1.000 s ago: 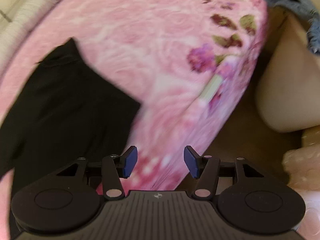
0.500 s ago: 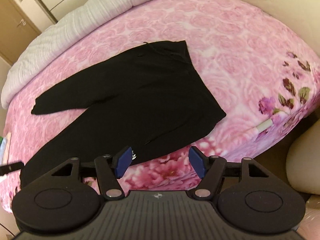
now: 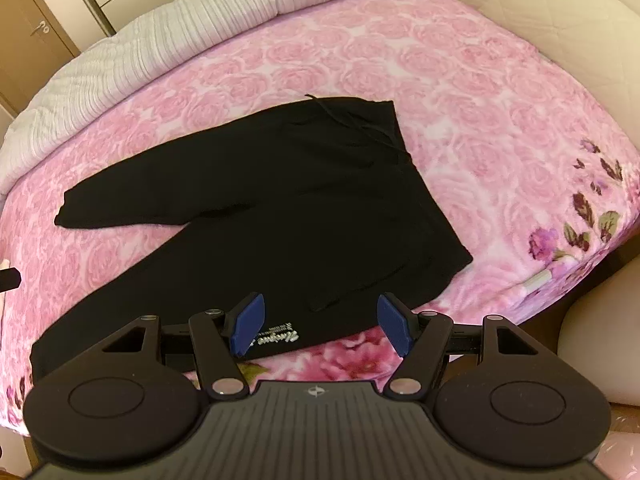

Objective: Fold clothes

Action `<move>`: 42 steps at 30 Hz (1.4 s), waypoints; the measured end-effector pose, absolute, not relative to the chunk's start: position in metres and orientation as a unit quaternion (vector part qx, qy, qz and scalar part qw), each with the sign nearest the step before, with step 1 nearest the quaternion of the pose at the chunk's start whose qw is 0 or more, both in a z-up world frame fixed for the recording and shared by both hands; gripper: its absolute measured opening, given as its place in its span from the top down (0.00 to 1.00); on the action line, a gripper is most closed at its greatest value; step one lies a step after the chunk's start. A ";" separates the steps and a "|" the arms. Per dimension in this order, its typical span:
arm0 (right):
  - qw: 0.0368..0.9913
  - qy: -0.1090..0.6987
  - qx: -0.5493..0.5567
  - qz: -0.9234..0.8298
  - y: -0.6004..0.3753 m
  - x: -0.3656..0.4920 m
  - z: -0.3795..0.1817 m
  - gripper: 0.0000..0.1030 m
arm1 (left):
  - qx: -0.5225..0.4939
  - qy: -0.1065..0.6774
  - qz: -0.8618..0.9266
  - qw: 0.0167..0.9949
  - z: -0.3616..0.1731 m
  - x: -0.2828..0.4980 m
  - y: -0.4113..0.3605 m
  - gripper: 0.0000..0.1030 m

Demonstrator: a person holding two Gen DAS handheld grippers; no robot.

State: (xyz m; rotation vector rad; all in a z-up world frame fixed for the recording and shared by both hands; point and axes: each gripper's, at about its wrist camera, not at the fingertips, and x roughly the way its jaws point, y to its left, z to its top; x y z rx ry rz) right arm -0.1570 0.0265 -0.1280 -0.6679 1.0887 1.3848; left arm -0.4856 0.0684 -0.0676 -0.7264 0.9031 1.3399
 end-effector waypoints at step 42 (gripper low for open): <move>0.442 0.395 -0.405 0.696 0.345 -0.048 -0.288 0.66 | -0.477 0.352 0.619 0.516 -0.195 -0.391 0.266 0.28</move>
